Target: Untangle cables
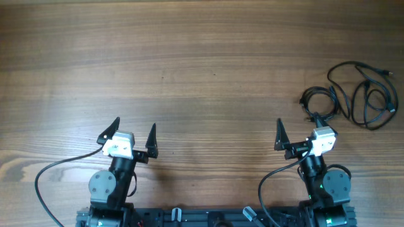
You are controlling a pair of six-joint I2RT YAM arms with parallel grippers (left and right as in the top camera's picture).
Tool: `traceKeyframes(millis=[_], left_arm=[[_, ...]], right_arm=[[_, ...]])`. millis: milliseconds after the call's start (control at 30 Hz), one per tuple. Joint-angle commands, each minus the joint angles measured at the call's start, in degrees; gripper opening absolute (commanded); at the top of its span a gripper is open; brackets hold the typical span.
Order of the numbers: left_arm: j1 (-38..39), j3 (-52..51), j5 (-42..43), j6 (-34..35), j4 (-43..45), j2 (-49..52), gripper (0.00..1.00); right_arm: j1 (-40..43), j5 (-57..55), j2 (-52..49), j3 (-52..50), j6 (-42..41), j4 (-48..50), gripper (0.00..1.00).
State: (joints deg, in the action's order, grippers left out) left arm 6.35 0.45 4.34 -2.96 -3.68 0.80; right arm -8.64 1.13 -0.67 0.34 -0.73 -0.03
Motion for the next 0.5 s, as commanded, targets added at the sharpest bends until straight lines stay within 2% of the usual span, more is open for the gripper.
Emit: traceKeyframes(millis=[0, 467], left_arm=[[-0.4, -0.1, 0.3, -1.1, -0.4, -0.5, 1.0], [-0.4, -0.1, 0.3, -1.1, -0.4, -0.5, 1.0]], right_arm=[[-0.2, 0.7, 0.4, 0.0, 0.7, 0.2, 1.0], [-0.2, 0.7, 0.4, 0.0, 0.7, 0.2, 0.99]])
